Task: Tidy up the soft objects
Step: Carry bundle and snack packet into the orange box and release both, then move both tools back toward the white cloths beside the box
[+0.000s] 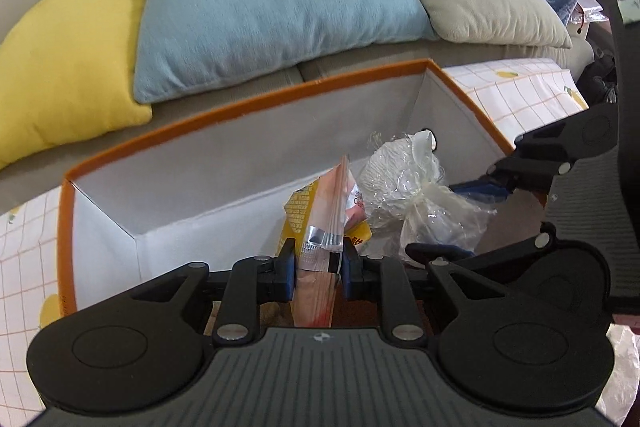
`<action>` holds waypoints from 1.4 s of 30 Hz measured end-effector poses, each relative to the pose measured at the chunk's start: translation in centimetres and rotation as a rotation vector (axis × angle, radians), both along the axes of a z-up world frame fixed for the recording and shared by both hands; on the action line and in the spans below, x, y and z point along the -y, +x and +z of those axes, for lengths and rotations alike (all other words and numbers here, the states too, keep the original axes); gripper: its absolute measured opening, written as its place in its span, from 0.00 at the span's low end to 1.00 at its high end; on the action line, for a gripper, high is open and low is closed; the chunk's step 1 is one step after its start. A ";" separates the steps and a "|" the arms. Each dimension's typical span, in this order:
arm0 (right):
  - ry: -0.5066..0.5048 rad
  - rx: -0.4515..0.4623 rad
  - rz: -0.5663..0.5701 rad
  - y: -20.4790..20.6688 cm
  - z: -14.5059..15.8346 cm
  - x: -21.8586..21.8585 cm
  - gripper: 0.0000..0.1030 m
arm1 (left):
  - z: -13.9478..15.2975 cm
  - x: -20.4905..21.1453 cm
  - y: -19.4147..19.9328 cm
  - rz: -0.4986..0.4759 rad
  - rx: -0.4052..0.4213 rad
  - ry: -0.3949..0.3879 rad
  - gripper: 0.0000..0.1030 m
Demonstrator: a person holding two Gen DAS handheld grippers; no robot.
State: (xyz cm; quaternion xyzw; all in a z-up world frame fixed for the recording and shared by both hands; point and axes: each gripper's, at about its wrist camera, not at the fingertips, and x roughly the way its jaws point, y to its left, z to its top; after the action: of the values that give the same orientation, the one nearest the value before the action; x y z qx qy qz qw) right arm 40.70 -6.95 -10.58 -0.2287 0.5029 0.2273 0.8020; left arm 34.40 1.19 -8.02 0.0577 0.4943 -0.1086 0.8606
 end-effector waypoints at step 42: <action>0.437 0.417 -0.350 -25.7 10.9 13.0 0.88 | 10.0 2.7 -22.3 0.032 0.326 -0.144 0.17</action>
State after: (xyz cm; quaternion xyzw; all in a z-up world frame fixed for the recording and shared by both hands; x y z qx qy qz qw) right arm 14.98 -19.97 0.28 -0.0036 0.2992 0.1371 0.9443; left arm 12.10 -1.51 2.01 0.0050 0.3399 -0.1193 0.9328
